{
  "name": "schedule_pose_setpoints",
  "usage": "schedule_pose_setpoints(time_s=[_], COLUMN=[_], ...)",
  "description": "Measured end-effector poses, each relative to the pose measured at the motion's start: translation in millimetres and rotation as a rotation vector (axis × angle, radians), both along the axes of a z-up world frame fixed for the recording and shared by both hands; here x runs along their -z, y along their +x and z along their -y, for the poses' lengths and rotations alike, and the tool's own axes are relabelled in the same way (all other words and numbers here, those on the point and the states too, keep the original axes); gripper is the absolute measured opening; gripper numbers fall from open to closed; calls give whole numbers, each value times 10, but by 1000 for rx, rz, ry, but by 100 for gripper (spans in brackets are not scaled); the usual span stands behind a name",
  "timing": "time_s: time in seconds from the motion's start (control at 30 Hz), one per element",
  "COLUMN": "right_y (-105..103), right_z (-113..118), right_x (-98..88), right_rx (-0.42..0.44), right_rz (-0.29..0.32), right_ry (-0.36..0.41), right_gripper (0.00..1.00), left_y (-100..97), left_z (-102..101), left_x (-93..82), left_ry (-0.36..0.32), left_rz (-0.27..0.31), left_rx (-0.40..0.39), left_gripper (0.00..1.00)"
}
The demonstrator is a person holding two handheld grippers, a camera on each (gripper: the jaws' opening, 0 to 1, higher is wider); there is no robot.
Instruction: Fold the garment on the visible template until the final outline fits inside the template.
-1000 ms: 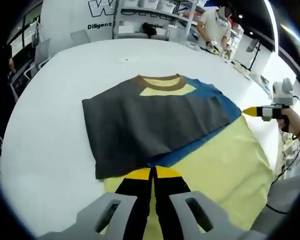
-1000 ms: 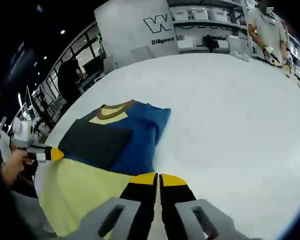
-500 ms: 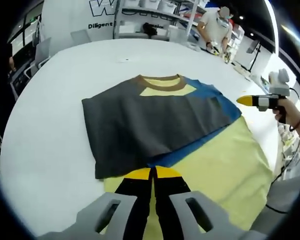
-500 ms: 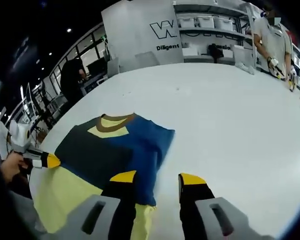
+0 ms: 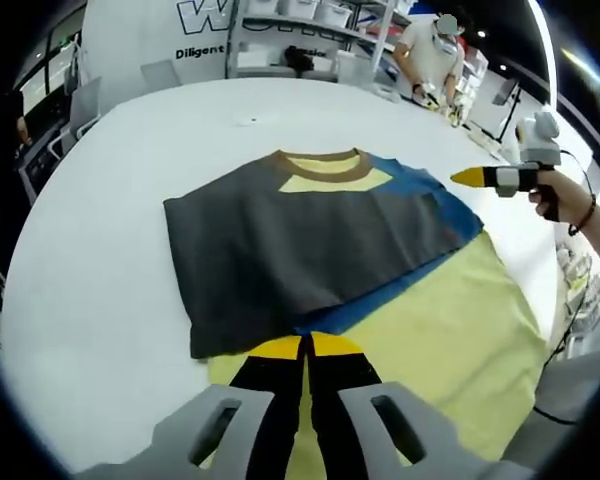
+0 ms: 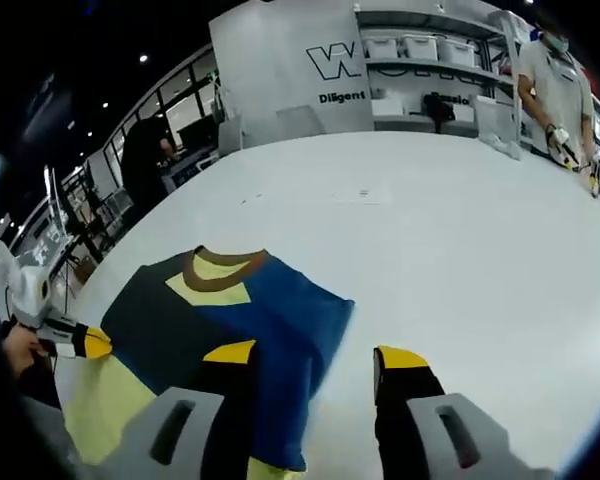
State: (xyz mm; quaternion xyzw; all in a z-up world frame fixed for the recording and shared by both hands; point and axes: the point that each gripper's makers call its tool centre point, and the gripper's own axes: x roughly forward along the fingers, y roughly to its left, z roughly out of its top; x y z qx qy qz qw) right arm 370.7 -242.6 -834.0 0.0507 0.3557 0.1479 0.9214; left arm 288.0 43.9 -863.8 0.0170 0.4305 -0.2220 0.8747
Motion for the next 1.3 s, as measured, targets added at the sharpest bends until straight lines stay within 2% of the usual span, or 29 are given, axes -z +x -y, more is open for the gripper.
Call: schedule_pose_setpoints(time_s=[0.27, 0.33, 0.5, 0.57, 0.67, 0.73, 0.83, 0.93, 1.3], right_y=[166, 186, 223, 235, 279, 311, 328, 382, 428], right_z=[25, 14, 14, 7, 3, 5, 1, 75, 108], right_x=[130, 171, 250, 266, 284, 298, 286, 286, 286], right_rx=[19, 22, 11, 8, -4, -24, -17, -23, -21], right_rz=[-23, -34, -38, -39, -21, -11, -7, 12, 18], right_ry=[3, 13, -27, -30, -70, -105, -96, -139, -142], right_gripper=[33, 28, 20, 14, 0, 0, 0, 0, 0], left_y=[6, 6, 6, 8, 9, 10, 8, 8, 24], left_z=[0, -1, -1, -1, 1, 1, 9, 11, 13], left_x=[0, 0, 1, 1, 2, 2, 1, 1, -1], left_ry=[1, 2, 9, 10, 13, 15, 18, 24, 15], left_rz=[1, 2, 8, 9, 11, 13, 15, 20, 19], left_rx=[1, 1, 7, 7, 8, 8, 12, 17, 13], left_gripper=[1, 1, 1, 1, 1, 1, 1, 1, 1])
